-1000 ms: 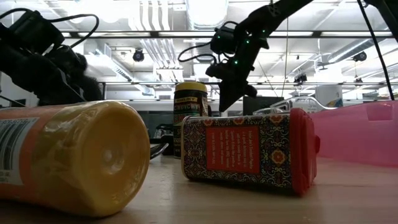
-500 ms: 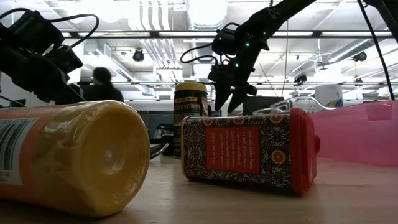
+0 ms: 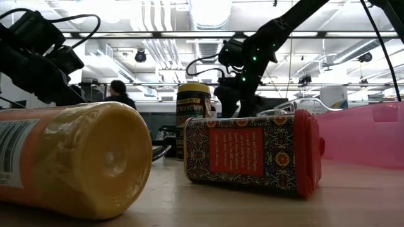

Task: Pick & Place Food Item
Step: Put the red noodle pack into the top transparent bin

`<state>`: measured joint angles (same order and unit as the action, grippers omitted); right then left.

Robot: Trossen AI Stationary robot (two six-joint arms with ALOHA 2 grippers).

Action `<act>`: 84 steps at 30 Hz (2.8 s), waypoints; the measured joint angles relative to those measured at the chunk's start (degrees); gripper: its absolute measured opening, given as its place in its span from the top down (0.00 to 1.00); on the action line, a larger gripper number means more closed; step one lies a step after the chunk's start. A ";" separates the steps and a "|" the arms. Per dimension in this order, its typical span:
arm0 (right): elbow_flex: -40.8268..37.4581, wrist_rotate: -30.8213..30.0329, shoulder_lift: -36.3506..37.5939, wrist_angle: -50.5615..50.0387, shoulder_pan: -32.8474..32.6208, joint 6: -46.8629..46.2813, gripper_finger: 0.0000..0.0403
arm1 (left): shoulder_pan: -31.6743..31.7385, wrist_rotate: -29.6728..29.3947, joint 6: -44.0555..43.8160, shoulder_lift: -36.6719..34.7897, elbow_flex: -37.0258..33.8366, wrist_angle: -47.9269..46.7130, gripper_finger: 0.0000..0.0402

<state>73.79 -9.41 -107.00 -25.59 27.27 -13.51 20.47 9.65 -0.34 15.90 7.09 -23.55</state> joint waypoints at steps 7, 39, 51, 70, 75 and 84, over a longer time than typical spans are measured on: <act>-3.68 0.27 0.00 5.08 0.02 0.08 0.11 | 0.01 0.00 0.00 -0.01 0.00 -0.02 0.14; 1.26 1.07 0.13 1.57 -1.68 11.28 0.11 | 0.01 0.00 0.00 -0.01 0.00 -0.02 0.14; 1.29 0.87 -1.64 0.24 -1.29 12.26 0.11 | 0.02 0.00 0.00 -0.02 0.00 -0.02 0.14; 5.58 3.53 -8.24 -7.04 -0.49 5.82 0.11 | 0.02 0.00 0.00 0.04 0.00 0.00 0.14; 5.54 3.67 -8.24 -7.01 -0.50 4.55 0.17 | 0.00 0.00 0.00 0.04 0.00 -0.02 0.14; 5.51 3.66 -8.24 -6.64 -0.50 4.47 0.51 | 0.02 0.00 0.00 0.07 0.00 -0.02 0.14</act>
<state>79.31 -5.75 -115.24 -32.22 26.76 -9.04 20.49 9.65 -0.34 15.97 7.09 -23.57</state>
